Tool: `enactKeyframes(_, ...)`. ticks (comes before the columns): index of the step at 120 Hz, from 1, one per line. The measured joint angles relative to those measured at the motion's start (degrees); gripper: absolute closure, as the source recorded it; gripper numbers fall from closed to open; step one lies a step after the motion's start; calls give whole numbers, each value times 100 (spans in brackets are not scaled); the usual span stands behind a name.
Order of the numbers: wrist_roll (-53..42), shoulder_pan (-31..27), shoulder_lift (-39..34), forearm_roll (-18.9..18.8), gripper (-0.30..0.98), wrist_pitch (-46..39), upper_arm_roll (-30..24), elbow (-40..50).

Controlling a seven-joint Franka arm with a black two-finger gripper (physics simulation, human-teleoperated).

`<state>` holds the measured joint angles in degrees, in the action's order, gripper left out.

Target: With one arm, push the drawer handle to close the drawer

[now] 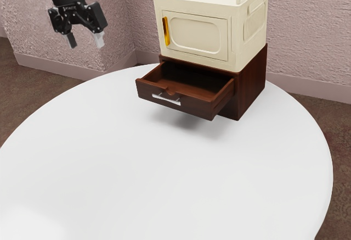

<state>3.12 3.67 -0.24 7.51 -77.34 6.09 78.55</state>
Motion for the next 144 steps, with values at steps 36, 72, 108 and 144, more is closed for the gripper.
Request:
enactKeyframes(36,-47,-364,-2626,-528,1,-1234,51,4494)
enactKeyframes(72,-354,-482,-1618,-840,29,-3061,-176,5216)
enactKeyframes(108,-645,-485,-926,-792,53,-3701,-525,4572)
enactKeyframes(144,-920,-521,118,-657,59,-3837,-721,3551)
